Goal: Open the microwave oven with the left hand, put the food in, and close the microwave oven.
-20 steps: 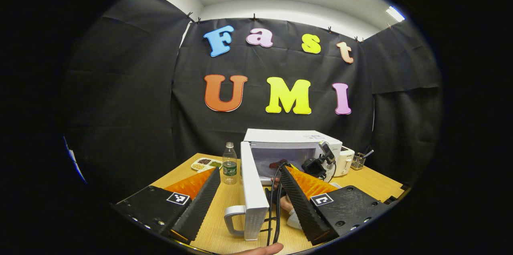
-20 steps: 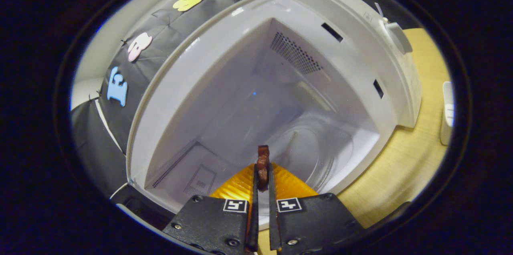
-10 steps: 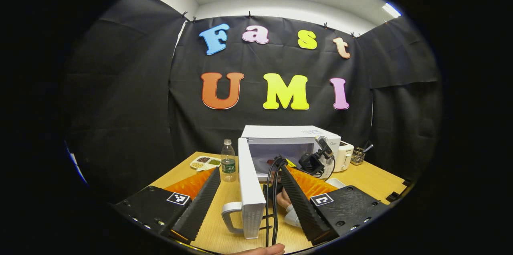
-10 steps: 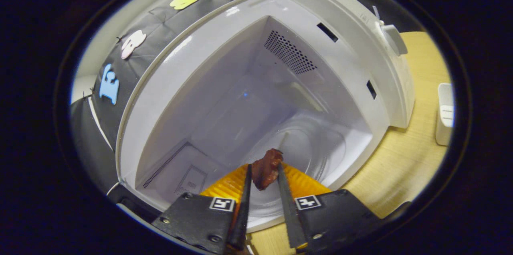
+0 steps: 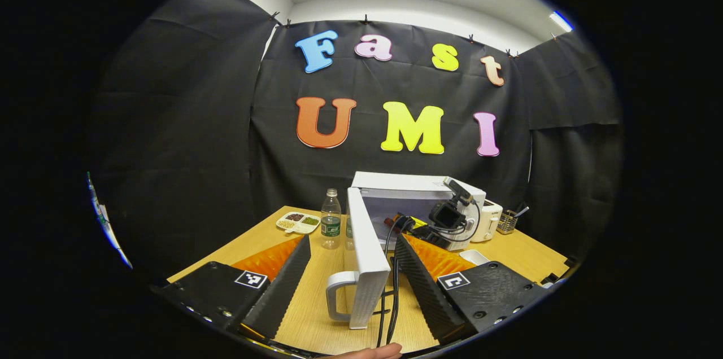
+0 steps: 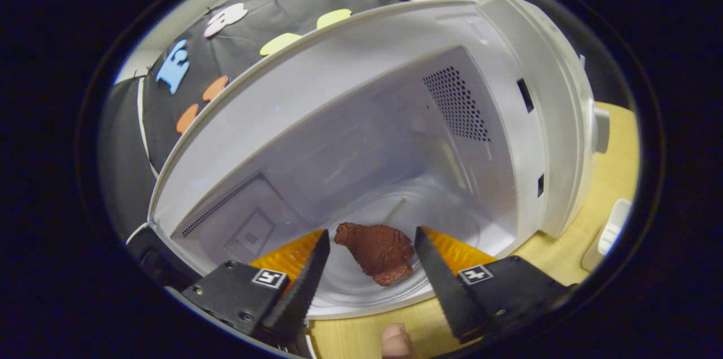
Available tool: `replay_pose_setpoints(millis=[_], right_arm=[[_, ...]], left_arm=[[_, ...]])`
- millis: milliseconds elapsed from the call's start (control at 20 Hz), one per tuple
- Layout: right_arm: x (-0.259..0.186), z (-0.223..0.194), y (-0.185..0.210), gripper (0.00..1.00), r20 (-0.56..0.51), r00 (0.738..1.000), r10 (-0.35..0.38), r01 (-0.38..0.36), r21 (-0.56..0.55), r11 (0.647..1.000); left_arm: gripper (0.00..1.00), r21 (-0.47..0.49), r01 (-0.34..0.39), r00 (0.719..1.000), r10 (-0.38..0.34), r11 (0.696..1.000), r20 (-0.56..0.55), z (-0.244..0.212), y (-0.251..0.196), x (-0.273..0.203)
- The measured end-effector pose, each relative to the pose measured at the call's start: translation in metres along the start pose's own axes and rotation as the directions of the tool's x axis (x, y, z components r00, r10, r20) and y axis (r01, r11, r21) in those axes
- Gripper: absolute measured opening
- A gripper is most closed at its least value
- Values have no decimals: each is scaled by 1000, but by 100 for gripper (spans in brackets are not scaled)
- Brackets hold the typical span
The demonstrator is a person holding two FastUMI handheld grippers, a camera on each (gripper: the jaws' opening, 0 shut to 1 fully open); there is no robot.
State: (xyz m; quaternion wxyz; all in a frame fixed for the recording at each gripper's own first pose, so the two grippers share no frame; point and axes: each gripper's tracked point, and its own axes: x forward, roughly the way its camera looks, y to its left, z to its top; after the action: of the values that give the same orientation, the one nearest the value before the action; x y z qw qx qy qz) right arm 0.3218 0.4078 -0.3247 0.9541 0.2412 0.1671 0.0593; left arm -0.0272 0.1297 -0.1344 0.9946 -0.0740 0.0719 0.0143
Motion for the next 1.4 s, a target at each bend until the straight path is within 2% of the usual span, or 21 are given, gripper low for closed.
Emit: replay_pose_setpoints(millis=[50, 100, 150, 350, 450, 650, 800, 900, 1050, 1200, 1350, 1400], right_arm=[[-5, 5, 0, 100, 0, 1000, 0, 0, -23, 1000], [-12, 12, 0, 89, 16, 1000, 7, -6, -28, 1000], [-21, 18, 1, 100, 27, 999, 18, -17, -25, 1000], [-59, 33, -1, 100, 3, 998, 59, -59, -39, 998], [-84, 40, 0, 99, 4, 995, 98, -97, -92, 991], [-141, 63, -9, 99, 46, 989, 141, -127, -236, 963], [-196, 87, -13, 99, 84, 979, 184, -152, -300, 942], [-240, 109, -19, 99, 130, 972, 198, -143, -346, 927], [-300, 140, -36, 99, 213, 960, 184, -80, -421, 903], [-367, 168, -52, 99, 297, 936, 192, -36, -460, 887], [-421, 175, -69, 100, 303, 931, 204, -38, -477, 878], [-436, 177, -77, 100, 303, 930, 207, -42, -472, 881]], left_arm=[[94, -6, 4, 1000, -4, 1000, 1, 0, 0, -1], [94, -10, 5, 1000, -5, 1000, 4, 1, 0, -4], [94, -11, 4, 1000, -4, 1000, 6, 3, 2, -4], [93, -10, 1, 1000, 0, 1000, 16, 3, 9, -7], [94, -17, -9, 1000, 9, 1000, 7, -2, 14, -6], [94, -47, -25, 1000, 24, 999, -19, -19, 27, 2], [95, -71, -4, 1000, 5, 997, 6, -18, 31, -2], [95, -70, -22, 1000, 23, 997, 13, -18, 42, -7], [94, -68, -49, 998, 52, 996, 43, -10, 55, -16], [94, -36, -115, 991, 117, 993, 67, -7, 76, -28], [94, 19, -177, 979, 174, 984, 102, -5, 87, -32], [93, 48, -178, 980, 172, 983, 103, -10, 87, -29]])
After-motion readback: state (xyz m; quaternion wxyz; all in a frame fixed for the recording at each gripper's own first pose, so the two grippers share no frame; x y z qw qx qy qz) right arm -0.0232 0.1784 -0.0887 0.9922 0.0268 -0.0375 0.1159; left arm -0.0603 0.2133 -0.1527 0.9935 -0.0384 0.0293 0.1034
